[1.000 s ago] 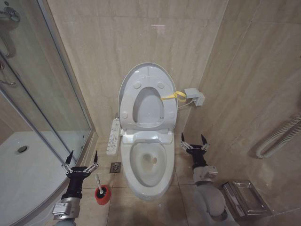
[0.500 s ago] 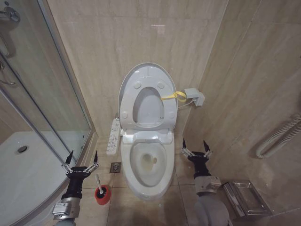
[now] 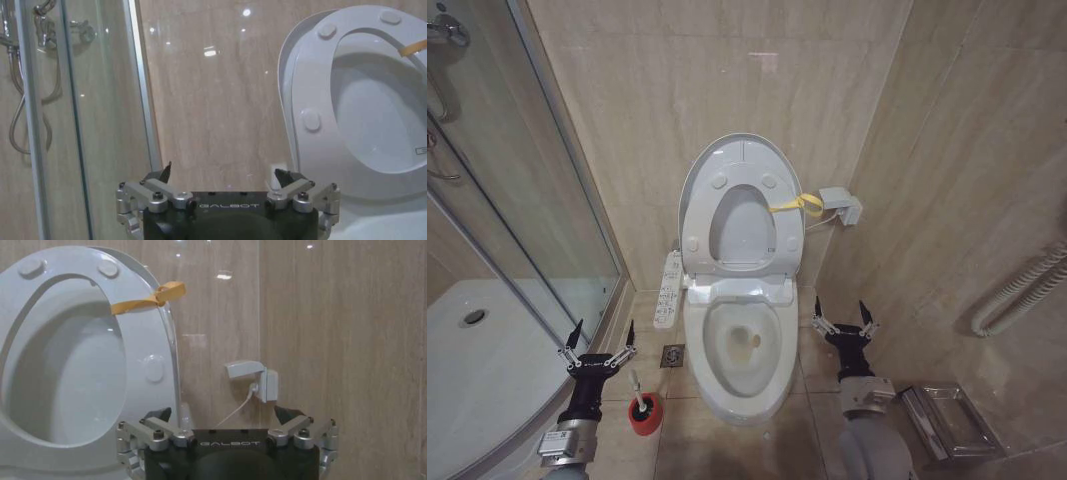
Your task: Open the toilet lid, clean the toilet bowl with a toilet brush, close the toilet lid, and flush.
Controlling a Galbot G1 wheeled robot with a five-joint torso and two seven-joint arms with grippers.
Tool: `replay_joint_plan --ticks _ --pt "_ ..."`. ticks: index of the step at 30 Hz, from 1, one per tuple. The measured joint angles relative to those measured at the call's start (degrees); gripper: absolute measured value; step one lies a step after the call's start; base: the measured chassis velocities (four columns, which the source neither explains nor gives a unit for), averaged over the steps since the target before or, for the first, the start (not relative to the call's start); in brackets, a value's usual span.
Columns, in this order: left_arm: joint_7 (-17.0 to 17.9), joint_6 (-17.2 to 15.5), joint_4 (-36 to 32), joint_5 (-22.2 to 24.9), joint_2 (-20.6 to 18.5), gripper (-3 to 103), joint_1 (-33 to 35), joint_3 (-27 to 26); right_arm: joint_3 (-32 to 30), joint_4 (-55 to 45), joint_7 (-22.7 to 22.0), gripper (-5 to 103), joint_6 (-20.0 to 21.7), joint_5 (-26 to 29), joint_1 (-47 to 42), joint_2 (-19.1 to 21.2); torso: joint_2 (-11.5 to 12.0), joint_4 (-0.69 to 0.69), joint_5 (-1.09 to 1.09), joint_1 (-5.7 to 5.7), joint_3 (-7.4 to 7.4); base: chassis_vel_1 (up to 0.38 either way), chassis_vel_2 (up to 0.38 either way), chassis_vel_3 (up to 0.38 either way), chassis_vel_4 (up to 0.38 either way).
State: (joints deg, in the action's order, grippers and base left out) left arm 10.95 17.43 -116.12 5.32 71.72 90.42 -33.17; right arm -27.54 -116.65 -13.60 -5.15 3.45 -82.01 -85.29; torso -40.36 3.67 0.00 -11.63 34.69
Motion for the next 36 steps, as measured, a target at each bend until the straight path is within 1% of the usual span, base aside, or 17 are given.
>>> replay_joint_plan --ticks 36 --pt "0.0 0.0 0.0 0.0 0.0 100 0.0 0.0 0.0 0.0 -0.1 100 0.2 0.1 0.1 0.1 0.0 0.0 0.0 0.0 0.0 0.0 0.0 0.0 0.0"
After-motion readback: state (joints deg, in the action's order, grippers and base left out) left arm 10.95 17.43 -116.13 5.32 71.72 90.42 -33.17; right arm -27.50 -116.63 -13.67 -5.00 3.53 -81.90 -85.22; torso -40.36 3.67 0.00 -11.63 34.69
